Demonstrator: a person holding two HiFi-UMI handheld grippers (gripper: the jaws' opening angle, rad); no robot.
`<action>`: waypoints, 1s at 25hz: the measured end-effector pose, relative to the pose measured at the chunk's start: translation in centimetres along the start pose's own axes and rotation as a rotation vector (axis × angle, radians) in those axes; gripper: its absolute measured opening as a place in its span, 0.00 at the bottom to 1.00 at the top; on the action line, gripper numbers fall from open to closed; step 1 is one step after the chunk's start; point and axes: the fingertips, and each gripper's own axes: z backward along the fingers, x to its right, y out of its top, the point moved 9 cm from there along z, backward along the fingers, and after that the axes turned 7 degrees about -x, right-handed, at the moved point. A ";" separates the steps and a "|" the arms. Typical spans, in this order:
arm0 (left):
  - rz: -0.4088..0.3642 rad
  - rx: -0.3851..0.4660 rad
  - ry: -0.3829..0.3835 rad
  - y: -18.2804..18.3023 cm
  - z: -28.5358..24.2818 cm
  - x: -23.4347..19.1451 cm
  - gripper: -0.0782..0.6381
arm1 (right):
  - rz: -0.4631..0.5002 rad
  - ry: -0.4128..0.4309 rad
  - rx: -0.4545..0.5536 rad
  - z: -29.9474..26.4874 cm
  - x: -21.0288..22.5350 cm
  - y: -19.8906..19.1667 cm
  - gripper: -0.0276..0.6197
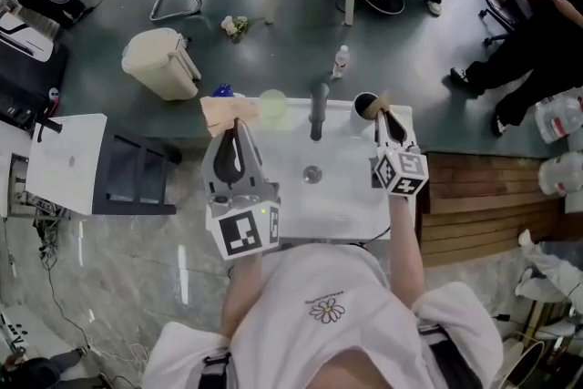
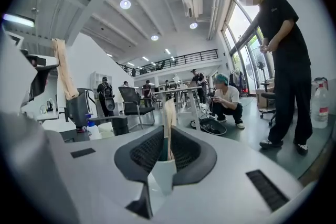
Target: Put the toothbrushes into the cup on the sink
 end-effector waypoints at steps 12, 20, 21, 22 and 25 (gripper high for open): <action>0.026 0.005 0.005 0.4 0.7 -0.7 0.15 | 0.209 -0.080 0.208 3.9 -1.9 7.9 0.18; 0.001 0.032 -0.025 1.0 1.3 -0.3 0.15 | 0.251 -0.056 0.440 10.2 -6.6 12.6 0.10; -0.003 0.038 -0.028 1.1 1.4 -0.1 0.15 | 0.259 -0.057 0.445 10.8 -7.2 12.5 0.07; -0.006 0.044 -0.031 1.1 1.5 0.0 0.15 | 0.265 -0.056 0.445 11.3 -7.7 12.4 0.06; -0.013 0.053 -0.033 1.1 1.5 0.2 0.15 | 0.260 -0.036 0.435 12.2 -8.8 11.9 0.06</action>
